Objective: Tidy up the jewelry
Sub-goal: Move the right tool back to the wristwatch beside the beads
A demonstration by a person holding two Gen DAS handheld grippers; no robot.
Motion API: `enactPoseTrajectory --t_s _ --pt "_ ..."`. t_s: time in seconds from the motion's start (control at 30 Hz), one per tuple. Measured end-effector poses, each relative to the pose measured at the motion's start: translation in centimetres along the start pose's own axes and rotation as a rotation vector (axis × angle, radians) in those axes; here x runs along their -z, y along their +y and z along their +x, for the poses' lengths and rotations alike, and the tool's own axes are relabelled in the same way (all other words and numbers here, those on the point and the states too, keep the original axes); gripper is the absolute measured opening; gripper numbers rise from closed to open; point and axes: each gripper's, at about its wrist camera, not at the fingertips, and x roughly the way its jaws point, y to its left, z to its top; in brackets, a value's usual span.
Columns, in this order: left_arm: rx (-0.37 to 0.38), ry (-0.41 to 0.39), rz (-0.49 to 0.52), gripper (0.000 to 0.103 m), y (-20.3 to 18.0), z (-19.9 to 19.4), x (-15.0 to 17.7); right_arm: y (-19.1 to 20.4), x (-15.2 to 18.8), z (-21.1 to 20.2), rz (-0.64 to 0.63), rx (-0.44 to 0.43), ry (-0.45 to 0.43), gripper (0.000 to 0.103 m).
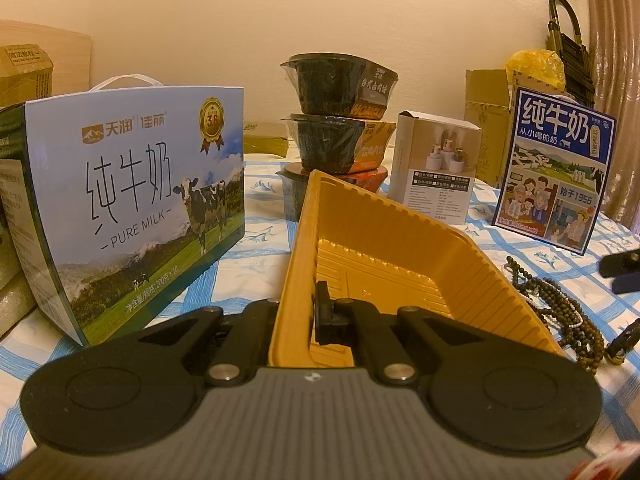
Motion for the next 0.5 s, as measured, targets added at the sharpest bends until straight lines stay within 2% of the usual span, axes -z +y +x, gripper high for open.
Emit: enactPoseTrajectory --t_s 0.23,0.33,0.5 --pt "-0.004 0.002 0.005 0.003 0.0 0.0 -0.1 -4.1 0.9 -2.4 0.048 0.133 -0.037 0.079" --pt "-0.002 -0.001 0.009 0.003 -0.1 0.0 -0.2 -5.1 1.6 -3.2 0.018 0.203 -0.043 0.084" --pt "-0.004 -0.001 0.010 0.003 -0.2 0.1 -0.2 -6.1 3.3 -3.6 -0.052 0.290 0.001 0.088"
